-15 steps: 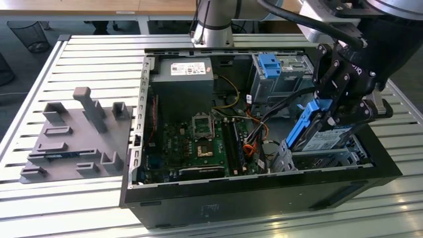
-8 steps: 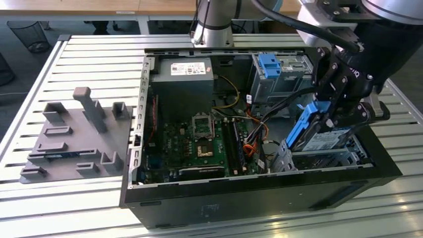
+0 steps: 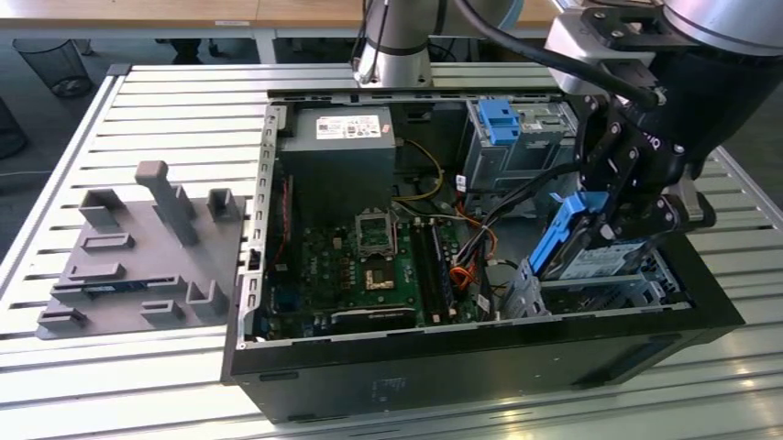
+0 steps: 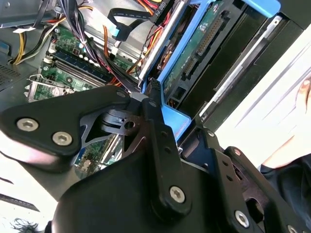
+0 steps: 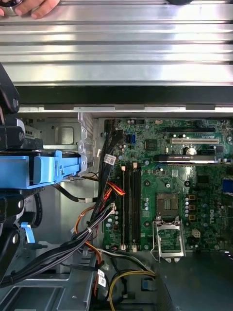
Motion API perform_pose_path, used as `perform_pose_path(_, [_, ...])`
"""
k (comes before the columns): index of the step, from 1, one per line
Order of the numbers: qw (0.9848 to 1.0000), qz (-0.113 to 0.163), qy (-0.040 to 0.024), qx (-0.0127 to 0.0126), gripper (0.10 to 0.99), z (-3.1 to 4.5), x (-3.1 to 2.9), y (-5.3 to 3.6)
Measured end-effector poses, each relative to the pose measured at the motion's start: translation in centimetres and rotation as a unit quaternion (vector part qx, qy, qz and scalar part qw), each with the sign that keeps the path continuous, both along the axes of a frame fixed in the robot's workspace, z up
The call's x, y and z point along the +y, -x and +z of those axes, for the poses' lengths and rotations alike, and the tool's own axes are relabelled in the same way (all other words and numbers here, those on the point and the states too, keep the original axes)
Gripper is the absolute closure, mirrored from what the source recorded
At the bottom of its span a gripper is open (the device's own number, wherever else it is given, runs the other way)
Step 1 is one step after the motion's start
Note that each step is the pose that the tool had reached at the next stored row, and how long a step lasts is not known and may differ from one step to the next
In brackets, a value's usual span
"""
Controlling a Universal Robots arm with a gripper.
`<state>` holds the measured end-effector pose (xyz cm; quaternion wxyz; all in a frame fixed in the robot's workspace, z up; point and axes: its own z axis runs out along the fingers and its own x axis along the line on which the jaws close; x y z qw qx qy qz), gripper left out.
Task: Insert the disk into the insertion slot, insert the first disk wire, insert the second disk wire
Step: 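Insert the disk into the insertion slot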
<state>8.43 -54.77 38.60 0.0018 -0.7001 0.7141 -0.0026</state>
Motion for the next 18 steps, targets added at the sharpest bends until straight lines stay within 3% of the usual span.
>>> perform_pose_path(18, [1.0,0.0,0.0,0.0,0.722,-1.48,0.0,0.06])
